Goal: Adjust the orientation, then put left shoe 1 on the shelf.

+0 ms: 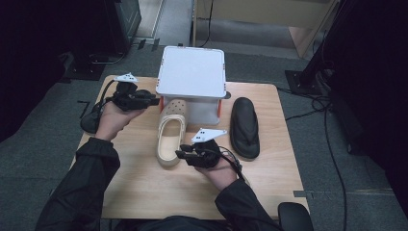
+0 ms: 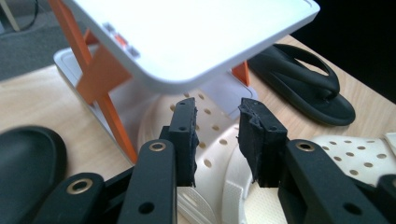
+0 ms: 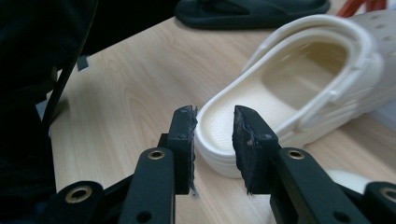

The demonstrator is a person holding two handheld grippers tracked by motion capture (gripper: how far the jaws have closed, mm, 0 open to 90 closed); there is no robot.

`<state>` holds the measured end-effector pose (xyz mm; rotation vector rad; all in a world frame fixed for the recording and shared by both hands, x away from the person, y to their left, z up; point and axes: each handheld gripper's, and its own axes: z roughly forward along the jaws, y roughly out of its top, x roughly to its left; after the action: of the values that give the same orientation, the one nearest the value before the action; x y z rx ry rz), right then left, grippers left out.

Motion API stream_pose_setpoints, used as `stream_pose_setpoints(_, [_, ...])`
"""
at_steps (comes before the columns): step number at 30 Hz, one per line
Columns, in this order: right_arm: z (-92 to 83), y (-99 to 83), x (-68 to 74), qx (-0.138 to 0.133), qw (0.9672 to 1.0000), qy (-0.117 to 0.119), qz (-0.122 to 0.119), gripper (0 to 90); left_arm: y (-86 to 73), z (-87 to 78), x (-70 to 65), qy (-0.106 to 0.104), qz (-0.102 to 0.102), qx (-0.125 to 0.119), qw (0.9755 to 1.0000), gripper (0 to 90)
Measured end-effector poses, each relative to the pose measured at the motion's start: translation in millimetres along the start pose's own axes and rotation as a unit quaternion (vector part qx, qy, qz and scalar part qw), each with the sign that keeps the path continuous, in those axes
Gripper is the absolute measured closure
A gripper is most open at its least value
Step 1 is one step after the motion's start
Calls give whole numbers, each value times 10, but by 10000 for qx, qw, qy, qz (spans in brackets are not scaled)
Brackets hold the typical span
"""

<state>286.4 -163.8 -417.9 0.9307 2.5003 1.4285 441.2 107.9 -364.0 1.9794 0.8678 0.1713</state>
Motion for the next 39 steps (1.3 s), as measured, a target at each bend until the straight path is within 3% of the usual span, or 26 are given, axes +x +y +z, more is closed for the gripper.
stream_pose_setpoints(7, [165,-100,112,71,9998,163,96,751,225,27,16,20,188,-3,9998,691])
stream_pose_setpoints(13, [361,-203,200,231,9994,236,-42,757,387,194,75,108,338,101,9993,703])
stream_pose_setpoints(22, [610,-351,241,448,9987,248,-18,794,389,332,188,270,349,201,9988,713])
stream_pose_setpoints(28, [748,-452,215,591,9979,239,94,804,374,339,203,207,361,174,9990,726])
stream_pose_setpoints(33, [826,-506,175,683,9976,76,56,805,371,329,185,206,405,227,9987,738])
stream_pose_setpoints(39, [877,-479,173,511,9985,-171,-25,840,336,316,172,110,345,169,9992,752])
